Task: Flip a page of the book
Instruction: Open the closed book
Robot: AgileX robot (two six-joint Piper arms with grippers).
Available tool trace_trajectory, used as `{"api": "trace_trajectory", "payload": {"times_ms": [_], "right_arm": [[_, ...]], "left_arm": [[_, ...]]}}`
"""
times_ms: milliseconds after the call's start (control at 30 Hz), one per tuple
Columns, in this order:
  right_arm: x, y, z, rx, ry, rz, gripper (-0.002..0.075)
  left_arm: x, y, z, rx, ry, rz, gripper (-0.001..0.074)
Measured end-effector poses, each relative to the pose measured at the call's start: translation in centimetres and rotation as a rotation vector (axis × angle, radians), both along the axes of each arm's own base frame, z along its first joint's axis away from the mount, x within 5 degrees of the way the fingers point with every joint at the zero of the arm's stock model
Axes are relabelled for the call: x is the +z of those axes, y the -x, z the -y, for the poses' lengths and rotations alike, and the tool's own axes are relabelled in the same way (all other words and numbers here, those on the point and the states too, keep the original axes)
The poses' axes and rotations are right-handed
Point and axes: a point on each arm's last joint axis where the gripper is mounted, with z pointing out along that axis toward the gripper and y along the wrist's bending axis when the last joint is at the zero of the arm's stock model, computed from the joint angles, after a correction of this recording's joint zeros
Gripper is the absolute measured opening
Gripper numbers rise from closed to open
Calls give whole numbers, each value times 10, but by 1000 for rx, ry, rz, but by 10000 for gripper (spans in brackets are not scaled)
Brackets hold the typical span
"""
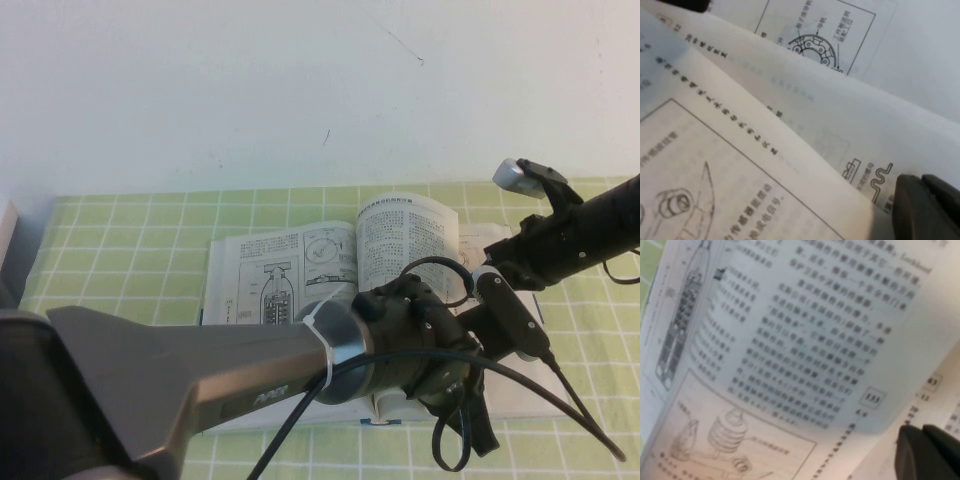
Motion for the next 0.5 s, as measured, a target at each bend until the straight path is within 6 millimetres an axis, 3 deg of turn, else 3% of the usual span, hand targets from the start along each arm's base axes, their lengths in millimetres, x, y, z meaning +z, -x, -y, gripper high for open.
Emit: {"api": "trace_trajectory", "payload": {"times_ms": [500], "right_arm": [[-25,-6,-2,-44,-34,-24,-2]], "left_arm": [[0,0,0,2,-1,-2,-4]]}}
